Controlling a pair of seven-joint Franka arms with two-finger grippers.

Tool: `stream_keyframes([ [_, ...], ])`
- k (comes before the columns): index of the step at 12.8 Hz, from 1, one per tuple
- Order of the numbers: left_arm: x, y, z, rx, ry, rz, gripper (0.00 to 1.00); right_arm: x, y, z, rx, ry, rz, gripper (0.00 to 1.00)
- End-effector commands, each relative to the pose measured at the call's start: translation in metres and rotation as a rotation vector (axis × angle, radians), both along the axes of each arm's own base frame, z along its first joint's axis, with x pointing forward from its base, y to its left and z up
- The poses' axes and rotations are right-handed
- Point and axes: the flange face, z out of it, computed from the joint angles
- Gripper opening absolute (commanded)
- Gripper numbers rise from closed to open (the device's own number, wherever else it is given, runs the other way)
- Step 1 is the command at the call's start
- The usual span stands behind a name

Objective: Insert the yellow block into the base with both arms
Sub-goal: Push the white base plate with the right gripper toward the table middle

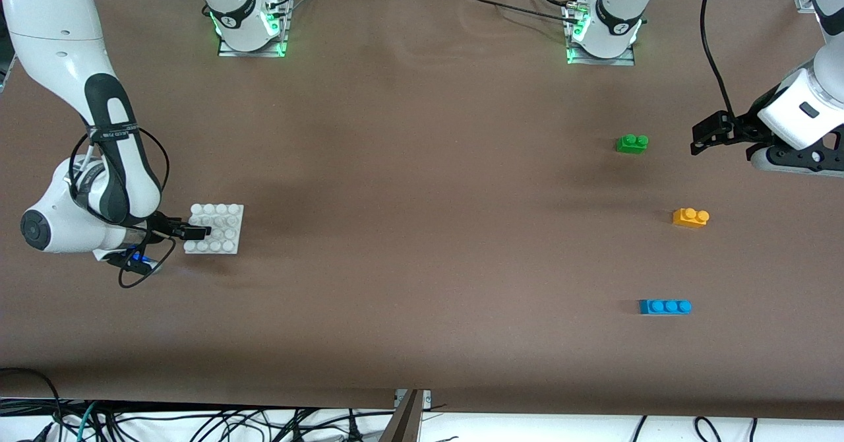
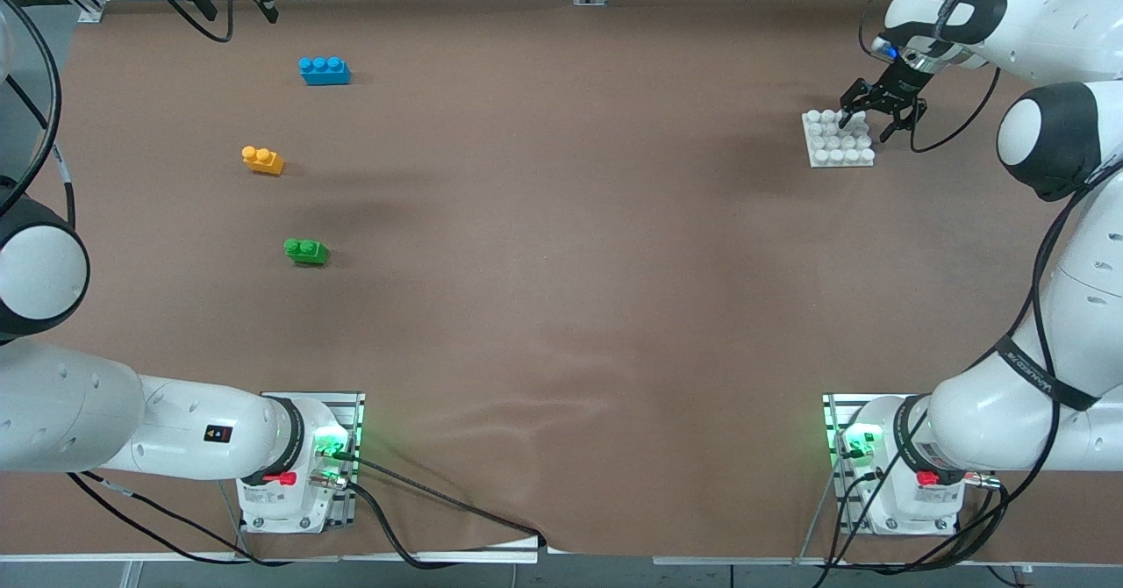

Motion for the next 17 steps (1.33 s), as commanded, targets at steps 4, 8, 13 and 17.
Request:
stream_keyframes([
  [4, 0.008, 0.013, -0.02, 0.078, 0.016, -0.006, 1.0, -0.007, 0.002, -0.01, 0.047, 0.024, 0.046, 1.0],
  [8, 0.007, 0.024, -0.022, 0.078, 0.025, 0.012, 1.0, -0.009, 0.002, -0.017, 0.057, 0.029, 0.067, 1.0],
  [13, 0.005, 0.025, -0.012, 0.073, 0.009, 0.026, 1.0, -0.013, -0.007, -0.027, 0.083, 0.031, 0.085, 0.99],
  [17, 0.001, 0.021, 0.008, 0.048, 0.002, 0.033, 1.0, -0.011, -0.004, -0.026, 0.097, 0.025, 0.074, 0.89],
])
